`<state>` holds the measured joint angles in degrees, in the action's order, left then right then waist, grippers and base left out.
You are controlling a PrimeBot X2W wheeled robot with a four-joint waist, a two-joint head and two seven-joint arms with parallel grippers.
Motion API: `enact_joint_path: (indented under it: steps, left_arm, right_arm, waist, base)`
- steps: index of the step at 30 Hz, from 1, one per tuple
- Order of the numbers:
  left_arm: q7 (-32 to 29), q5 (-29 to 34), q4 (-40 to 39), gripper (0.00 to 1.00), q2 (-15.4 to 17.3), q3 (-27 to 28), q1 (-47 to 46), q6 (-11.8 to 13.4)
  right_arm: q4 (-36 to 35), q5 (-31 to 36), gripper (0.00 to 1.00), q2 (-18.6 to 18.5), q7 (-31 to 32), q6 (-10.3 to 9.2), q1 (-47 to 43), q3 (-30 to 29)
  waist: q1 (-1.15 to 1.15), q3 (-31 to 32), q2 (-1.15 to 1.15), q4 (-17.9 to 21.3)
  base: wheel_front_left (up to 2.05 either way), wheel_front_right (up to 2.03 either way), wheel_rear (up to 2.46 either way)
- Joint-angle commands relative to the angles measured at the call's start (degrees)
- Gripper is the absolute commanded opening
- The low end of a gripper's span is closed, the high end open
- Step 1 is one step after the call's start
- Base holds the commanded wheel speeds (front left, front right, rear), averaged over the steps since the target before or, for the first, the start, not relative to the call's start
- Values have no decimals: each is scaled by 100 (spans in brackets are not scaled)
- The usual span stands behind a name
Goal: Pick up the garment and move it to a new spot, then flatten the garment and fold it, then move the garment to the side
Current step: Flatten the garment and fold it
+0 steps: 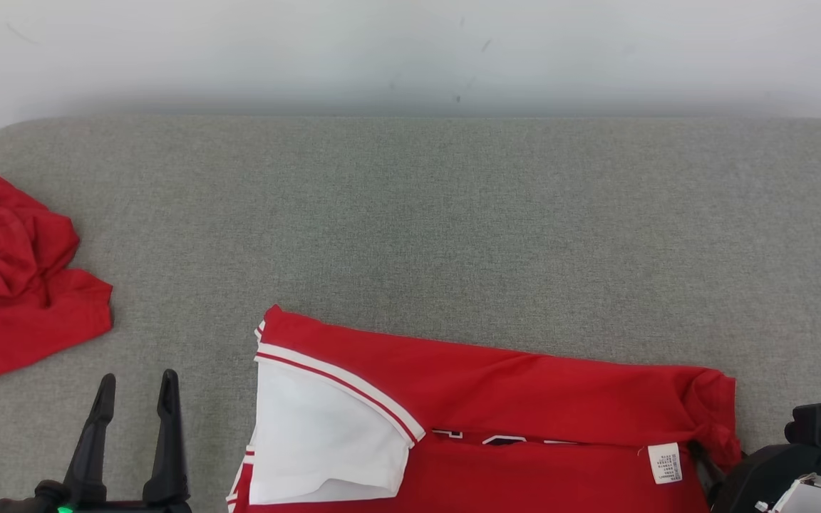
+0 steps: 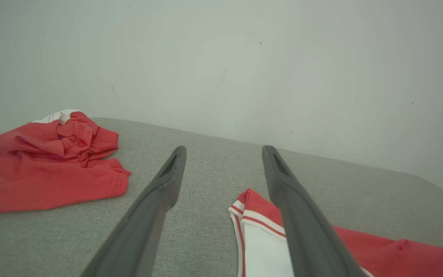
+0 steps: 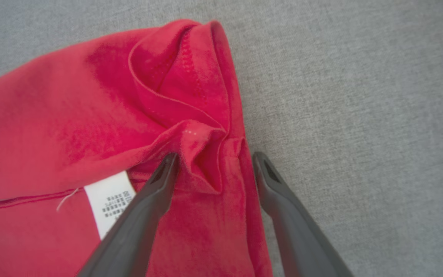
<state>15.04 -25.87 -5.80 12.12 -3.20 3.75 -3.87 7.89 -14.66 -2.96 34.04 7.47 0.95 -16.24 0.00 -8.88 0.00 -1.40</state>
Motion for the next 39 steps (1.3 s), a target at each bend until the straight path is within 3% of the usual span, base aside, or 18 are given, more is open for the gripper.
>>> enact_joint_path:
  steps: [1, 8, 9, 12, 21, 30, 36, 39]
  left_arm:
    - [14, 54, 28, 100, -17, 5, -24, -6]
    - [-44, 38, 93, 100, 45, -61, -67, -44]
    - [-48, 34, 87, 100, 51, -71, -75, -43]
    - [-77, 10, 65, 100, 70, -74, -63, -33]
    - [-100, -44, 33, 100, 67, -97, 6, 16]
    - [-47, -47, 31, 100, 39, -59, 27, 26]
    - [-28, -56, 60, 100, 42, -48, -35, 5]
    - [-24, -71, 70, 100, 42, -51, -58, -2]
  right_arm:
    - [75, 16, 100, 14, 69, 6, -26, 44]
    - [345, -53, 100, 32, 90, 10, 105, 239]
    - [373, -75, 49, 33, 74, 13, 137, 263]
    - [416, -59, 0, 38, 26, 13, 243, 309]
    - [394, -25, 0, 19, -167, 11, 468, 212]
    - [2, 175, 0, -3, -464, 5, 584, -975]
    - [-633, 608, 0, 1, -279, 5, 630, -1870]
    - [-814, 728, 0, 0, -194, 5, 605, -2010]
  waist:
    - [0, 4, 0, -4]
    - [0, -1, 0, -37]
    - [0, -8, 0, -44]
    - [0, -28, 0, -57]
    - [0, -77, 0, -49]
    - [0, -150, 0, 66]
    - [0, -171, 0, 163]
    - [0, -160, 0, 176]
  base:
    - [0, 0, 0]
    - [0, 0, 0]
    - [0, 0, 0]
    - [0, 0, 0]
    - [0, 0, 0]
    - [0, 0, 0]
    - [0, 0, 0]
    - [0, 0, 0]
